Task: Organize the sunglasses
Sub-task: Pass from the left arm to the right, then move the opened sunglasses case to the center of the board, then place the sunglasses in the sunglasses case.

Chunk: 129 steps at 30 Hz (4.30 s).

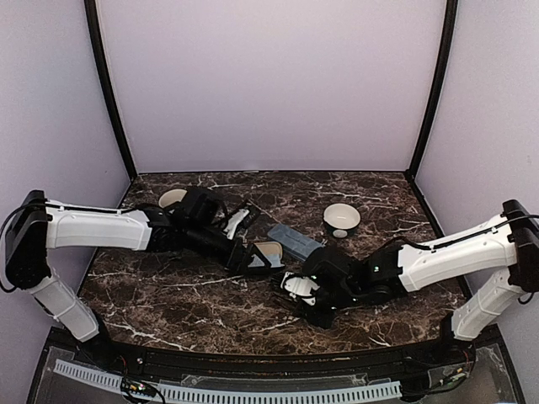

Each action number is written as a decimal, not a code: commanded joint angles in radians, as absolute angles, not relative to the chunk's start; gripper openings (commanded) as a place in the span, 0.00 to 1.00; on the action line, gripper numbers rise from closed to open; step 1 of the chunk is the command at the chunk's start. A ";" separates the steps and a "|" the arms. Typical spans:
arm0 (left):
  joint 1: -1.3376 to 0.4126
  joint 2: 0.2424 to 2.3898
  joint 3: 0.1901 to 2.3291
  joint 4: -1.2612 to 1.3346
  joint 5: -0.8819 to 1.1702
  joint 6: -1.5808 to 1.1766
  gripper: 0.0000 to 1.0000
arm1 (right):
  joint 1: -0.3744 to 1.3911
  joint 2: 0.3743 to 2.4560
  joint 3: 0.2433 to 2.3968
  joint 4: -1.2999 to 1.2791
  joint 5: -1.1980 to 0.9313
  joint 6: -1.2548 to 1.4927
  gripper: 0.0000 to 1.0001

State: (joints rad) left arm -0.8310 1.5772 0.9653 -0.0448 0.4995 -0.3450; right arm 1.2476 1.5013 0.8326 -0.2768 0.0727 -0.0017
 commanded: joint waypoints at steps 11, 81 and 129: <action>-0.599 1.614 1.007 -0.078 0.211 -0.284 0.79 | 1.143 1.500 0.920 -0.283 -0.060 0.023 0.16; -0.688 1.775 1.112 -0.122 0.548 0.179 0.38 | 1.020 1.572 1.059 -0.389 -0.031 -0.104 0.16; -0.691 1.899 1.272 -0.309 0.628 0.512 0.49 | 1.052 2.020 1.551 -0.680 0.036 -0.790 0.09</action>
State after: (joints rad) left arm -0.6857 1.8919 1.2449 -0.2867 0.6128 0.4976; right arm 1.0382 2.0117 1.5108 -0.6319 0.0055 -0.7597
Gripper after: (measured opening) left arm 0.494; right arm 0.168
